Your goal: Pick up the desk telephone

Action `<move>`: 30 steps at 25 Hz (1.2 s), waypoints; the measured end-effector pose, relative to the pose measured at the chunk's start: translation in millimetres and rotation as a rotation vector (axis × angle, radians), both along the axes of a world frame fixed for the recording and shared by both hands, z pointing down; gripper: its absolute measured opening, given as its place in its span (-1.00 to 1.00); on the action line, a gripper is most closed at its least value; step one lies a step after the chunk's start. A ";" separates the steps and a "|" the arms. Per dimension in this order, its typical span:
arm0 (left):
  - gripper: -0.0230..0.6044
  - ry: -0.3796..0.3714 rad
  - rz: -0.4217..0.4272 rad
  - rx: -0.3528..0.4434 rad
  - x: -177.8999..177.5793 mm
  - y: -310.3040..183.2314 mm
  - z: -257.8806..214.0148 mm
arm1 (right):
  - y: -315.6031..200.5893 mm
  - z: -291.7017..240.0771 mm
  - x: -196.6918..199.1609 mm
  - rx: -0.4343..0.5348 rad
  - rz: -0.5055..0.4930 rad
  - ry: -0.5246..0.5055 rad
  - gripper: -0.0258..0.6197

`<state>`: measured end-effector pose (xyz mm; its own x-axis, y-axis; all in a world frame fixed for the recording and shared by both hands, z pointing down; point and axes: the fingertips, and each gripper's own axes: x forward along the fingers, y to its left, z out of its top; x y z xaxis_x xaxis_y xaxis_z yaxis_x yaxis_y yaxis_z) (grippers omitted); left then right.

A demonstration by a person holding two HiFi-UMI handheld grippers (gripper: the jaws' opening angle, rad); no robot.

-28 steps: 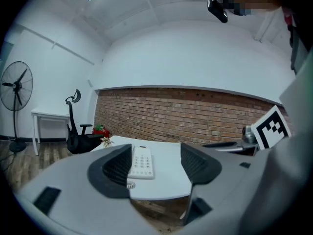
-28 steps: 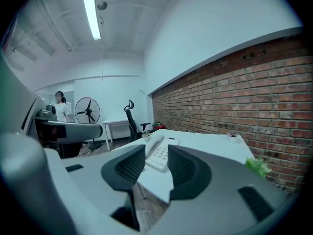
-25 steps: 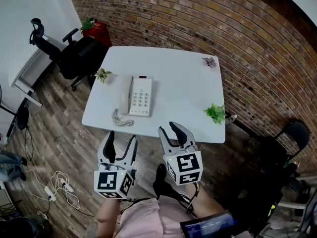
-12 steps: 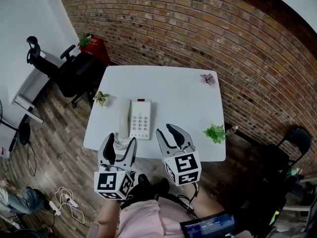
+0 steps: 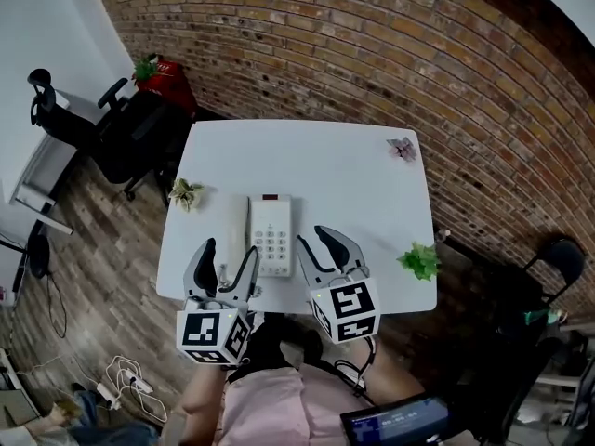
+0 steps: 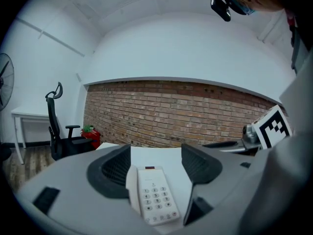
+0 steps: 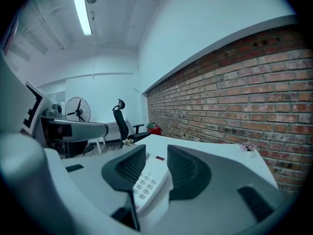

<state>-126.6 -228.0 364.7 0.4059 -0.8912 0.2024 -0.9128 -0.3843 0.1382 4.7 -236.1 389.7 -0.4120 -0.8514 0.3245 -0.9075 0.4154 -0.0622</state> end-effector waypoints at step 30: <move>0.38 0.153 0.246 -0.503 -10.0 -112.4 175.1 | -85.7 158.2 -45.2 -0.422 0.062 -0.138 0.18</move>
<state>-136.6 -340.4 539.8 0.6467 -0.5765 0.4994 -0.7603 -0.4355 0.4820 -40.6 -321.8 547.9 -0.4280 -0.6811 0.5940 -0.9012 0.2725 -0.3369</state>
